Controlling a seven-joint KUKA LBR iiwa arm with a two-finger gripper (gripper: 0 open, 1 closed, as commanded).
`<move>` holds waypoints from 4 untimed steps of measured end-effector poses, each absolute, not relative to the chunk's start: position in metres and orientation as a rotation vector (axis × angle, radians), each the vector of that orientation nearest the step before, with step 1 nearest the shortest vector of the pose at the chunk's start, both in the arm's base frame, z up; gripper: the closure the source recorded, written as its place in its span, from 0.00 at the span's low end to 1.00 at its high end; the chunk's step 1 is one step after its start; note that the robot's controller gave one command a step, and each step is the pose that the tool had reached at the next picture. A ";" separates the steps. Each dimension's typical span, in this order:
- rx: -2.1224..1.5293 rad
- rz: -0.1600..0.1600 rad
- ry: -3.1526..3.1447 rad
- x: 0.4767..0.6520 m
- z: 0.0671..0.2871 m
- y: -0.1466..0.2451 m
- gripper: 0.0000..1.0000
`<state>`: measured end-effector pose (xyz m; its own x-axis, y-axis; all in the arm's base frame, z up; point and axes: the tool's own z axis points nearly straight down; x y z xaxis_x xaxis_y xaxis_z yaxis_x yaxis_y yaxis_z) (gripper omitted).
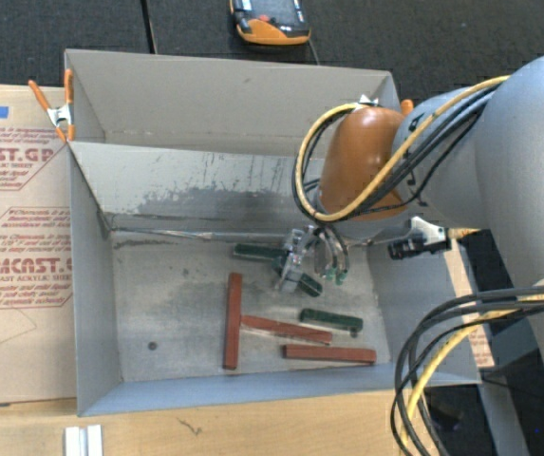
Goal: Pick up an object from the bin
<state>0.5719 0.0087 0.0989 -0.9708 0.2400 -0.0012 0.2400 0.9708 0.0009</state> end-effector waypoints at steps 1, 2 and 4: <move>0.380 0.001 3.119 0.571 0.107 0.009 1.00; 0.379 0.001 3.119 0.571 0.118 0.009 1.00; 0.379 0.002 3.120 0.571 0.149 0.009 1.00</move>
Offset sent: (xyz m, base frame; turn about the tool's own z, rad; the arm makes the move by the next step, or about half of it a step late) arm -0.0002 0.0002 0.0074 0.0000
